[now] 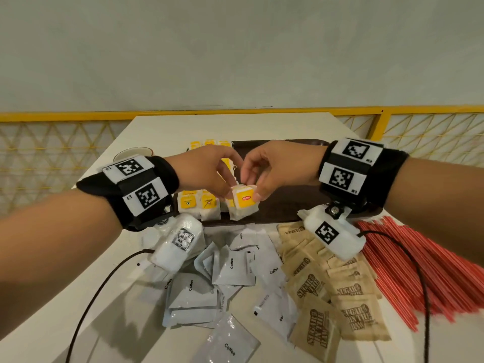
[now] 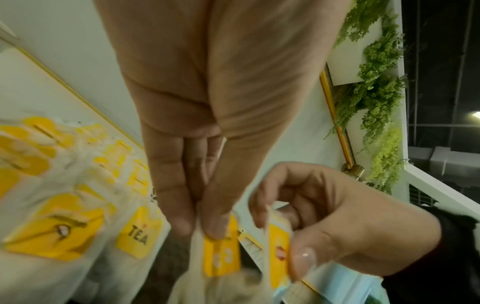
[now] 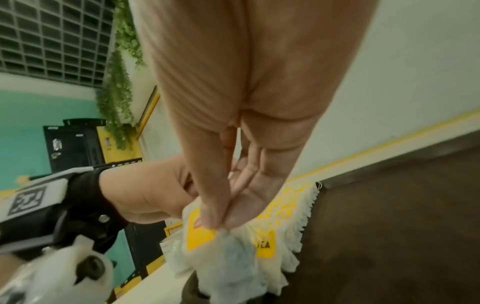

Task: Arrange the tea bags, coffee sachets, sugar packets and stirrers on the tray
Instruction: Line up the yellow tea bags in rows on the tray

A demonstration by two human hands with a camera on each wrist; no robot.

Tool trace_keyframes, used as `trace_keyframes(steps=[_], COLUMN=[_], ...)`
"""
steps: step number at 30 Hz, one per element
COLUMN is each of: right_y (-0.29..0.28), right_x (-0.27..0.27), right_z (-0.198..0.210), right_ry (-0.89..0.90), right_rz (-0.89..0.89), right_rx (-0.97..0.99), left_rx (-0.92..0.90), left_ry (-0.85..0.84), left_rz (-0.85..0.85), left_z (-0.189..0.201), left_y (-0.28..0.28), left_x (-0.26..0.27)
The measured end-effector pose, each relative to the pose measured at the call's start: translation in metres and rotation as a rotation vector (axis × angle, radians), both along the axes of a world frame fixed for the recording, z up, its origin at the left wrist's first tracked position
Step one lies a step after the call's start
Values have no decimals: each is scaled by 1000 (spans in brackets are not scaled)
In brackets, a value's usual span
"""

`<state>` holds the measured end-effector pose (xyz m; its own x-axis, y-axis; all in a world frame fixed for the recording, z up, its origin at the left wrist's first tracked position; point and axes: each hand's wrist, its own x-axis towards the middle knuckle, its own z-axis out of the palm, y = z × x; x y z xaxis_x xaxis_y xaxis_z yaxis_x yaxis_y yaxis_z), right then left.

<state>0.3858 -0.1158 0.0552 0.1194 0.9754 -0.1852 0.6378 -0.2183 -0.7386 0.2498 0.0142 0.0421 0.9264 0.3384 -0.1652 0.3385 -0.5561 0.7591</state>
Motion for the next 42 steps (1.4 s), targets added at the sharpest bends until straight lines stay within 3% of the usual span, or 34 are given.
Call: trace_keyframes(steps=[8,12,15,19,22,27,30,34,38,40,42], right_y=[-5,-11,-19,-35,-44,-48,-46,-36,-23,-17,-13], right_x=[4,11,29,61,72,72,69,52,34,28,25], right_z=[-7,-6,-6,-17,-31,-39,-30,-17,-14,-17,-19], right_ry=[222,340,149,-284,-397,-257,-110,126,295,280,116], right_rz=[-240,-270,-266,-280,-293,-244,-229,-180,-167,-154,-117], right_rx=[42,61,9,-289,-468,-391,-277,-156,-171,-181,-170], left_rx=[-313,-212,-128,-58,2,22,49,182,373,449,497], left_ry=[-121,-147,-121,-88,-55,-31,53,135,160,189,205], left_rz=[105,69,67,77,92,162,98,-46,-72,-97,-123], left_z=[7,4,0,-1,-2,-5,-8,-10,-13,-17,-21], left_y=[-9,-17,-18,-12,-7,3,6,7,17,19,20], left_x=[5,9,11,10,9,7,6,6,12,15,18])
